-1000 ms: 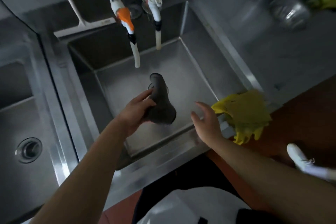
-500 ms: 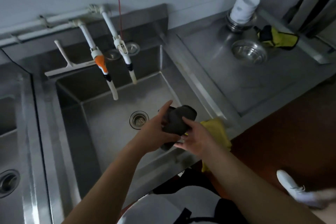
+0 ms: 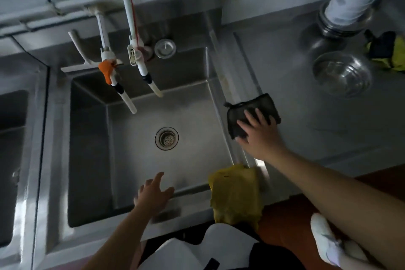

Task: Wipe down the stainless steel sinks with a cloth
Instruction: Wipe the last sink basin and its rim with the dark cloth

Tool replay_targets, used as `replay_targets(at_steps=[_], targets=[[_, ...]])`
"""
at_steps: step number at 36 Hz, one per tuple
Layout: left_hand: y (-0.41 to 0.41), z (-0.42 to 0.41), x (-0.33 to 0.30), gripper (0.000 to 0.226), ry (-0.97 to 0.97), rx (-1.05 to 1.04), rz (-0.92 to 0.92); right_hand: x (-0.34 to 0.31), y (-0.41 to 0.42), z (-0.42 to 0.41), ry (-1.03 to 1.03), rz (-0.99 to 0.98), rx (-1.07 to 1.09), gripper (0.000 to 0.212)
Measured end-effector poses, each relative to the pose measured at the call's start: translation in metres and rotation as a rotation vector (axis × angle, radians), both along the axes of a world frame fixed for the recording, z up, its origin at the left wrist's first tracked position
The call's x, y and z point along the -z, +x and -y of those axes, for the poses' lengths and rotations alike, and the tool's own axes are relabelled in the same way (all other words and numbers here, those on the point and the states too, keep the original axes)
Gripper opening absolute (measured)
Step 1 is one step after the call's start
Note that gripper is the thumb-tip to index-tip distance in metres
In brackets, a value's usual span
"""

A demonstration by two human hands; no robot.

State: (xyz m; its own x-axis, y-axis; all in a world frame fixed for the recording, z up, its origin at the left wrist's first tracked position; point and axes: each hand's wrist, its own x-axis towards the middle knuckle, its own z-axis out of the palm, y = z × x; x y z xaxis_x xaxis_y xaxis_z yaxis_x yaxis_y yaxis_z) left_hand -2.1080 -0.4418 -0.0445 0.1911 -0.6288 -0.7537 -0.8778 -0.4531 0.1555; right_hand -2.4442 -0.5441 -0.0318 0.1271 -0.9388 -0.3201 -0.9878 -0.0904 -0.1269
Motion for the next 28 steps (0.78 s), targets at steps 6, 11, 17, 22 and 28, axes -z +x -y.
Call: replay_targets(at_steps=[6,11,17,22,28], targets=[[0.001,-0.025,0.012,0.066,0.014,-0.006,0.077,0.036,-0.012,0.016,0.070,-0.007,-0.074,0.077],[0.000,-0.034,0.023,0.057,0.023,-0.050,0.097,0.034,0.006,0.103,0.077,0.042,-0.012,0.074],[0.000,-0.029,0.029,0.057,0.056,-0.092,0.080,0.023,0.032,0.228,0.144,0.047,0.039,0.079],[0.002,-0.027,0.030,0.057,0.070,-0.104,0.081,0.015,0.046,0.272,0.164,0.037,0.086,0.075],[0.003,-0.026,0.027,0.052,0.053,-0.090,0.066,0.017,0.047,0.243,0.063,0.014,0.080,0.063]])
